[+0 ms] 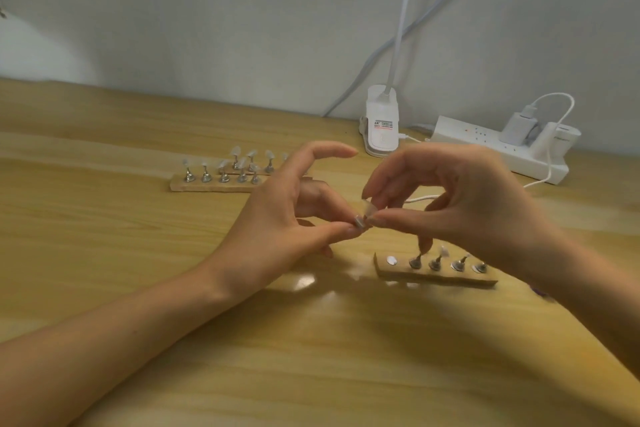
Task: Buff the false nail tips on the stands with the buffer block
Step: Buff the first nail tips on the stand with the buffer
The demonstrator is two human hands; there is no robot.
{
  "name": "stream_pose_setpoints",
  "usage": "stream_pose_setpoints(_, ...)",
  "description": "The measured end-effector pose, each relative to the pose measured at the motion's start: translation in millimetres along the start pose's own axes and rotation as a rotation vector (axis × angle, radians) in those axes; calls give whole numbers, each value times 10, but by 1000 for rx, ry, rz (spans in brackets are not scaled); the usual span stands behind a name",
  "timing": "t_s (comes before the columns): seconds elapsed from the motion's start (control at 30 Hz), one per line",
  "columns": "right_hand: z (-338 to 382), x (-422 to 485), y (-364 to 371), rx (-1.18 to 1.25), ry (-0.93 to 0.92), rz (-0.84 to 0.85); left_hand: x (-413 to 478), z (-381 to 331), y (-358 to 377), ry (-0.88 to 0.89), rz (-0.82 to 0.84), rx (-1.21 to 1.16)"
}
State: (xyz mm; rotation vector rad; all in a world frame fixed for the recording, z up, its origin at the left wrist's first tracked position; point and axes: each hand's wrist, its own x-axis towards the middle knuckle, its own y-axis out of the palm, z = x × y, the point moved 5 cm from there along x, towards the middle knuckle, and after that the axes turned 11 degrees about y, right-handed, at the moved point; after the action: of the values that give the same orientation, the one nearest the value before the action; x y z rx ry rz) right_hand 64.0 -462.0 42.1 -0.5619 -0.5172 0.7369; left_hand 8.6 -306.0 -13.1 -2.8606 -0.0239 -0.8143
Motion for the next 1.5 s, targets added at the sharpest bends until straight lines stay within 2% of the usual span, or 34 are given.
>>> stream_pose_setpoints(0.17,9,-77,8,-39,26,-46,-20,-35,36,1,1,29)
stream_pose_setpoints(0.47,-1,-142,11,-78,100,1,-46,-71,77,-30,0,39)
stream_pose_setpoints(0.63,13,-184,17,143,110,54,-53,-51,96,-46,2,-64)
stream_pose_setpoints(0.83,40,-231,77,138,47,-49,-41,-92,133,-11,14,-166)
stream_pose_setpoints(1.03,-6,-245,156,198,126,-87,-36,-179,145,39,-14,-234)
stream_pose_setpoints(1.2,2,-268,174,265,124,-121,-39,-205,141,59,-45,-242)
stream_pose_setpoints(1.5,18,-300,173,143,2,-179,-61,-200,153,1,-116,-301)
